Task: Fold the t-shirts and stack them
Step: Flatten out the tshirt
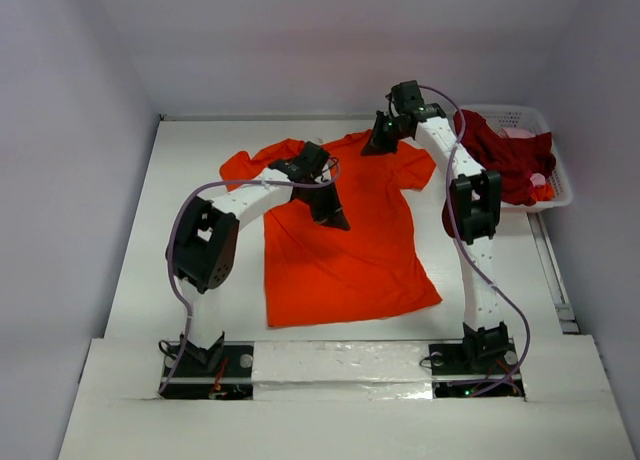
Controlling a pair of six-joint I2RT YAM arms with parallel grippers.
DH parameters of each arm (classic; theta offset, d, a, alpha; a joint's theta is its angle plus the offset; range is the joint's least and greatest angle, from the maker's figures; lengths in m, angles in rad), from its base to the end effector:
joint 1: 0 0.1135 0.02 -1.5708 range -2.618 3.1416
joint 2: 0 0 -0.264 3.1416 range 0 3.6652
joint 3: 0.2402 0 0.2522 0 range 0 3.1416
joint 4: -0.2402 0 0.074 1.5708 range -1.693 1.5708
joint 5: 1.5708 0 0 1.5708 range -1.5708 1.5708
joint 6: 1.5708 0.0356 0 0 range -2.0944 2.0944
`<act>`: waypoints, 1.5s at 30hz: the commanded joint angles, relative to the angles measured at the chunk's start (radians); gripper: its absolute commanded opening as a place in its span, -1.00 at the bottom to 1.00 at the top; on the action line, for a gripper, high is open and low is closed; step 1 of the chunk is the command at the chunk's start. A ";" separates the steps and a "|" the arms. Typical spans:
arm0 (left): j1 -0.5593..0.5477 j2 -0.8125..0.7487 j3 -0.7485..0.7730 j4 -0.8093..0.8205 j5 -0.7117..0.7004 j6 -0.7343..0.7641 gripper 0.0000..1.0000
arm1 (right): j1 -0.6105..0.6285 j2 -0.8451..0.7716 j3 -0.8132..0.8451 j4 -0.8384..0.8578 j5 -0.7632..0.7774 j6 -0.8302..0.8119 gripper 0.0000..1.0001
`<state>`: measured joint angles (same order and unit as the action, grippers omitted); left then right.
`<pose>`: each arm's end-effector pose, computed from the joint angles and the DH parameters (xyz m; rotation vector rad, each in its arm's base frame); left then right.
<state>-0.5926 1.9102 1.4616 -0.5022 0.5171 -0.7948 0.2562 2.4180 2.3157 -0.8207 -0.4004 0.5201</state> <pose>0.3349 -0.2467 0.2248 -0.0461 2.7780 -1.1300 0.5112 0.1483 0.2378 0.1648 2.5738 0.8102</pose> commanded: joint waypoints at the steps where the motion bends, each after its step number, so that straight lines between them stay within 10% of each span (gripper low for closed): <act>1: -0.009 -0.025 -0.021 0.021 0.063 -0.011 -1.00 | 0.005 -0.053 0.024 0.046 0.006 -0.014 -1.00; 19: -0.064 0.053 0.056 -0.055 -0.028 0.052 -1.00 | 0.005 -0.053 -0.021 0.192 -0.068 0.017 -1.00; 27: -0.093 0.072 0.023 -0.030 -0.279 0.124 -0.90 | 0.014 0.032 0.347 -0.105 0.427 -0.020 -1.00; 45: -0.159 0.213 0.040 -0.012 -0.399 0.129 -1.00 | 0.075 -0.003 0.114 -0.207 0.620 -0.068 -1.00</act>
<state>-0.7403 2.0933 1.5063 -0.4553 0.1894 -0.6880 0.3294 2.4367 2.4313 -0.9882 0.1360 0.4660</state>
